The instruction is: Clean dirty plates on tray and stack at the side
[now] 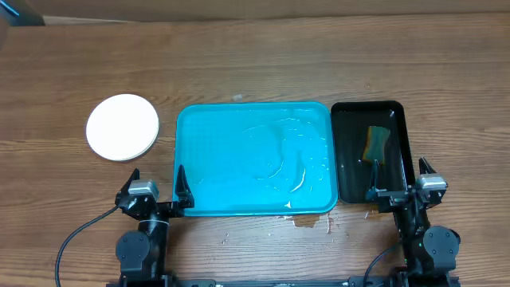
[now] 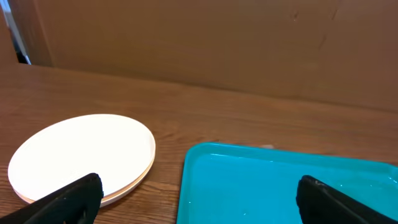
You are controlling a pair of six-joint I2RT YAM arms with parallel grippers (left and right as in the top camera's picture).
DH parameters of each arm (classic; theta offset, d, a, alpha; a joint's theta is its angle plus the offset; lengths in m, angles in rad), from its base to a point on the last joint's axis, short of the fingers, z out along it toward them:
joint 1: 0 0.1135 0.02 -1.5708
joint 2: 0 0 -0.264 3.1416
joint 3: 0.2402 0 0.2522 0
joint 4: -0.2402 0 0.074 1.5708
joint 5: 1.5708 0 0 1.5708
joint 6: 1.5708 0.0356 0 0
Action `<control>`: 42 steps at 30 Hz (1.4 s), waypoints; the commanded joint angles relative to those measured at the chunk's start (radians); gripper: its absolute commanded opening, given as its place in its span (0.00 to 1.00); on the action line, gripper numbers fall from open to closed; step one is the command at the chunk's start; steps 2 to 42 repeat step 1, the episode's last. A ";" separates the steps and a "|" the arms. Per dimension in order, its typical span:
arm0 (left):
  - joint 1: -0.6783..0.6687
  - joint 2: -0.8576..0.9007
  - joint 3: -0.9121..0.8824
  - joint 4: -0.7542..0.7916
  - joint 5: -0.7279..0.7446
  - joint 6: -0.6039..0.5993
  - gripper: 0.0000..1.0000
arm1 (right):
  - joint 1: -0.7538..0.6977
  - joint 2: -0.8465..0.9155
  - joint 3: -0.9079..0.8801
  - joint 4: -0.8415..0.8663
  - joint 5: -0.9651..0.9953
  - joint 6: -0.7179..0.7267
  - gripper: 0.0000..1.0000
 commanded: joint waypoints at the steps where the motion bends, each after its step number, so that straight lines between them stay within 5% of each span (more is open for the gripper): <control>1: -0.006 -0.011 -0.004 0.000 0.012 0.023 1.00 | 0.007 -0.011 -0.011 0.005 0.010 -0.003 1.00; 42: -0.006 -0.011 -0.004 0.000 0.012 0.023 1.00 | 0.007 -0.011 -0.011 0.005 0.010 -0.003 1.00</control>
